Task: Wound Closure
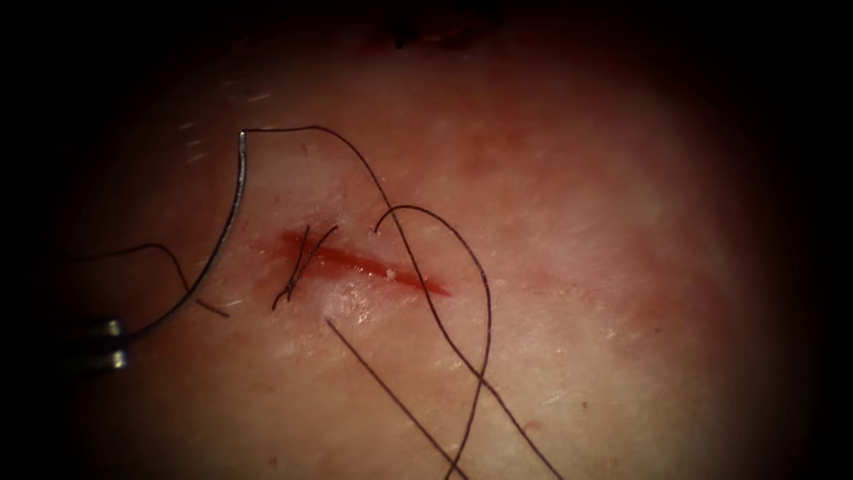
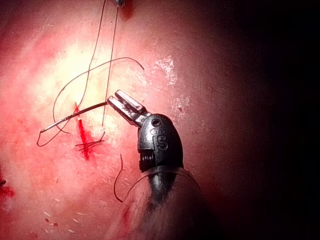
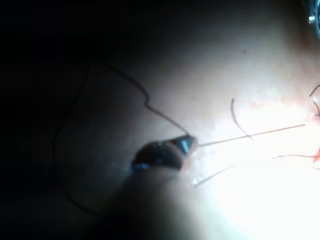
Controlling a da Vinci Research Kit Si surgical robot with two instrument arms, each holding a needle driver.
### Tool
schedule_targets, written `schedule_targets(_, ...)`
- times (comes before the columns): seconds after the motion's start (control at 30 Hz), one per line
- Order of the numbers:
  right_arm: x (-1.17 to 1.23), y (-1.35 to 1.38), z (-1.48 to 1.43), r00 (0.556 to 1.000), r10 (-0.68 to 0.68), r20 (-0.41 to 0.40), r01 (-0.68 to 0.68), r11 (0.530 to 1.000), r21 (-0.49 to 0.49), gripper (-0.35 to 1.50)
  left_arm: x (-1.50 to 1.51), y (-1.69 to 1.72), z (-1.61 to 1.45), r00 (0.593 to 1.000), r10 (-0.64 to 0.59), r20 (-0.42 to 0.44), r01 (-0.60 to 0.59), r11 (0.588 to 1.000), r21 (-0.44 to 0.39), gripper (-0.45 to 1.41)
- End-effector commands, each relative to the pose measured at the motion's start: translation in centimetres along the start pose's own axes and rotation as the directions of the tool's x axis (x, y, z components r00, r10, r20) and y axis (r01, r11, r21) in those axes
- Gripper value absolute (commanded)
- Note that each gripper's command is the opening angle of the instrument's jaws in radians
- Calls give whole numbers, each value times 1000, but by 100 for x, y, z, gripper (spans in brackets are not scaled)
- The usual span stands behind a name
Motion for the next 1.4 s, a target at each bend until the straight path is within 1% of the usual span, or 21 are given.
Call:
schedule_targets(0.03, 9, -20, -2, 1000, 9, -1, -9, 1000, 9, -35, -1, 16, 9, 1000, -8, -3, 8, 1000, 1, -45)
schedule_targets(0.3, 21, -30, -32, 1000, 10, -1, -10, 1000, 20, -35, -1, 16, 10, 1000, -7, -3, 7, 1000, 1, -45)
schedule_targets(0.5, 26, -37, -52, 1000, 12, 3, -12, 1000, 17, -35, -1, 16, 10, 1000, -7, -3, 7, 1000, 1, -45)
schedule_targets(0.8, 19, -51, -85, 1000, 13, 19, -13, 999, 35, -35, -1, 17, 10, 1000, -7, -3, 7, 1000, 1, -45)
schedule_targets(1.13, 3, -66, -133, 998, 38, 50, -40, 999, 27, -35, -1, 17, 10, 1000, -7, -3, 7, 1000, 2, -45)
schedule_targets(1.27, 5, -77, -159, 997, 44, 58, -46, 998, 31, -35, -1, 17, 10, 1000, -7, -3, 7, 1000, 2, -45)
schedule_targets(1.4, 10, -86, -178, 997, 46, 60, -48, 998, 40, -35, -1, 17, 10, 1000, -7, -3, 7, 1000, 2, -45)
